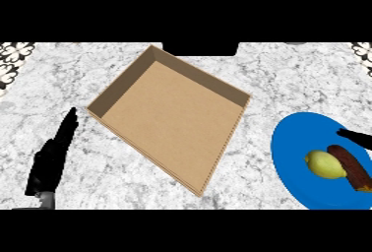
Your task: Pick the sweet potato from the plate and place it in the cardboard box
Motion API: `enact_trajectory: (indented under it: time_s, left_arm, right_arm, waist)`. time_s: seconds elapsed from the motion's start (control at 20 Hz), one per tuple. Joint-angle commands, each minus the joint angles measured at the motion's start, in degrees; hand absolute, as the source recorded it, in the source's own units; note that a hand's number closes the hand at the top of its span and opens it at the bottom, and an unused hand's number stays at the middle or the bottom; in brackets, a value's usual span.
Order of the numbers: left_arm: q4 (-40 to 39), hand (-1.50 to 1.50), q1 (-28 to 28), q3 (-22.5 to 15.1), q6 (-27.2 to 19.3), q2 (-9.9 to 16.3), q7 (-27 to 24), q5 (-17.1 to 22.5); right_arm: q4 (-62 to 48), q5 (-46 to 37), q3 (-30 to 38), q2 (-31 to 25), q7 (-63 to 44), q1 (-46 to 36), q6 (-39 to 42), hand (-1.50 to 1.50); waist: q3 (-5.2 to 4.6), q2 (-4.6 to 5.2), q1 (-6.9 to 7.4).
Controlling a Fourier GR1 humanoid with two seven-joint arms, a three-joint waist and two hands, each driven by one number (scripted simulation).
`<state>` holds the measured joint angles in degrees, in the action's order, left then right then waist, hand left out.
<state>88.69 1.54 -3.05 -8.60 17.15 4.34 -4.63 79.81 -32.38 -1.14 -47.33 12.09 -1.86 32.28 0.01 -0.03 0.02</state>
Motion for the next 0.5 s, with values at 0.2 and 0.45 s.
enact_trajectory:
  time_s: [0.2, 0.45]
  left_arm:
    - [0.3, 0.0, 0.6, 2.7, 2.8, -1.2, -0.2, -1.4]
    - [-0.3, 0.0, -1.6, 2.8, 2.5, -3.3, 1.2, -3.4]
  right_arm:
    - [1.0, -4.0, 3.8, 3.7, 0.1, -1.3, 3.9, -1.5]
    - [0.5, -6.9, 4.2, 7.6, -0.1, -0.3, 3.0, -1.5]
  waist:
    - [-0.02, -0.01, -0.05]
    - [-0.02, 0.0, -0.1]
